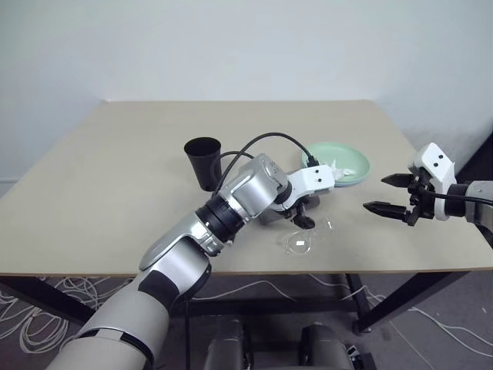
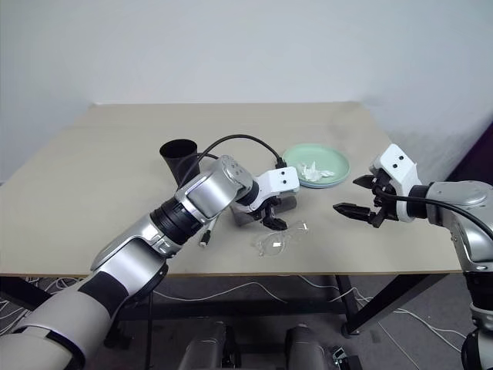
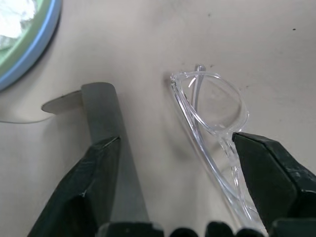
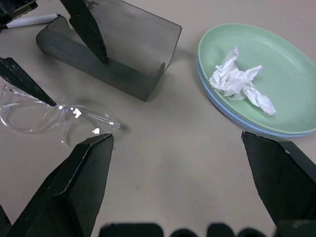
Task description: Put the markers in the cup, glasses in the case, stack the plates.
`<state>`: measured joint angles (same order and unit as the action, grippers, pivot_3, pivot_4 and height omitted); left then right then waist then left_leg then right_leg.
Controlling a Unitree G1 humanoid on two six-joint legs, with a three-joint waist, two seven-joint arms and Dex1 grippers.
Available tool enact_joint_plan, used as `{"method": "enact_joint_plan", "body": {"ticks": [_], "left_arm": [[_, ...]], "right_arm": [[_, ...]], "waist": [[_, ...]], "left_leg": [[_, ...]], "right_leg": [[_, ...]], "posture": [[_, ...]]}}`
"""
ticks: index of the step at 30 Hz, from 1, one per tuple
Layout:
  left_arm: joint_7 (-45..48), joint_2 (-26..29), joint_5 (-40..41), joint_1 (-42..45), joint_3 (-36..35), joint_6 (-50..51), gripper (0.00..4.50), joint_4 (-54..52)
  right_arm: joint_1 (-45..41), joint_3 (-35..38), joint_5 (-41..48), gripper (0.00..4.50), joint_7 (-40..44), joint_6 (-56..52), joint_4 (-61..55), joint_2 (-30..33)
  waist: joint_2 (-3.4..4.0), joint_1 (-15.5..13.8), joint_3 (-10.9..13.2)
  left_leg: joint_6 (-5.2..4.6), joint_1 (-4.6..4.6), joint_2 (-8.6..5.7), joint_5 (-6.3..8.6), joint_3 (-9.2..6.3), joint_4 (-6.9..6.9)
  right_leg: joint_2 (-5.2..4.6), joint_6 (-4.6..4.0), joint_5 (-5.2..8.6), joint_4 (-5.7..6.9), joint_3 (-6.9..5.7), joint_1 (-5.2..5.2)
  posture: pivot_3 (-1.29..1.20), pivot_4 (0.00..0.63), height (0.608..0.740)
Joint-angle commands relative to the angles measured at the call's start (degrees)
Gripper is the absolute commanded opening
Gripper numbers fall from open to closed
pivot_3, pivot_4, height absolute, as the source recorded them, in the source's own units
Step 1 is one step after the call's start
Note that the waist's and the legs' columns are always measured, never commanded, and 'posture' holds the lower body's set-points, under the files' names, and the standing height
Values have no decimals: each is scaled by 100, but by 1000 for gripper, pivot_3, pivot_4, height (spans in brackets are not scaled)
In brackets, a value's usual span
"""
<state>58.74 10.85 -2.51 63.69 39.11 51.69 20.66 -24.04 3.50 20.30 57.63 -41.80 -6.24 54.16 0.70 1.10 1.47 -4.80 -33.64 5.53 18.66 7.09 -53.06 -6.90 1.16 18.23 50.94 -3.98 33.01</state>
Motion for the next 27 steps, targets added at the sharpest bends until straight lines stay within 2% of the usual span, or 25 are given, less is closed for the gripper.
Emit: {"method": "enact_joint_plan", "body": {"ticks": [1, 16, 19, 27], "left_arm": [[-7, -34, -29, 160, -92, 157, 3615, -150], [-11, -199, -37, 108, 213, 621, 3615, -241], [13, -190, -22, 95, 271, 647, 3070, -231], [27, -186, -18, 18, 373, 706, 243, -190]], "right_arm": [[-167, 112, 41, 4500, -24, 101, -77, 20], [-81, 142, 87, 4500, -89, 25, -180, -8], [-53, 160, 100, 4500, -113, 8, -211, -9], [-5, 190, 123, 4500, -165, 6, -234, 6]], "waist": [[0, 1, 0], [0, 1, 0], [0, 0, 0], [1, 0, -1]], "left_leg": [[0, 0, 0, 0, 0, 0], [0, 1, 0, 0, -2, -2], [0, 0, 0, 0, -2, -2], [-1, 1, 0, 1, -3, -3]], "right_leg": [[0, 0, 0, 0, 0, 0], [0, 0, 0, 0, 0, -2], [0, 0, 0, 0, -1, -2], [0, 0, 0, 0, -1, -3]], "posture": [[0, 0, 639], [0, 0, 639], [0, 0, 639], [0, 0, 639]]}}
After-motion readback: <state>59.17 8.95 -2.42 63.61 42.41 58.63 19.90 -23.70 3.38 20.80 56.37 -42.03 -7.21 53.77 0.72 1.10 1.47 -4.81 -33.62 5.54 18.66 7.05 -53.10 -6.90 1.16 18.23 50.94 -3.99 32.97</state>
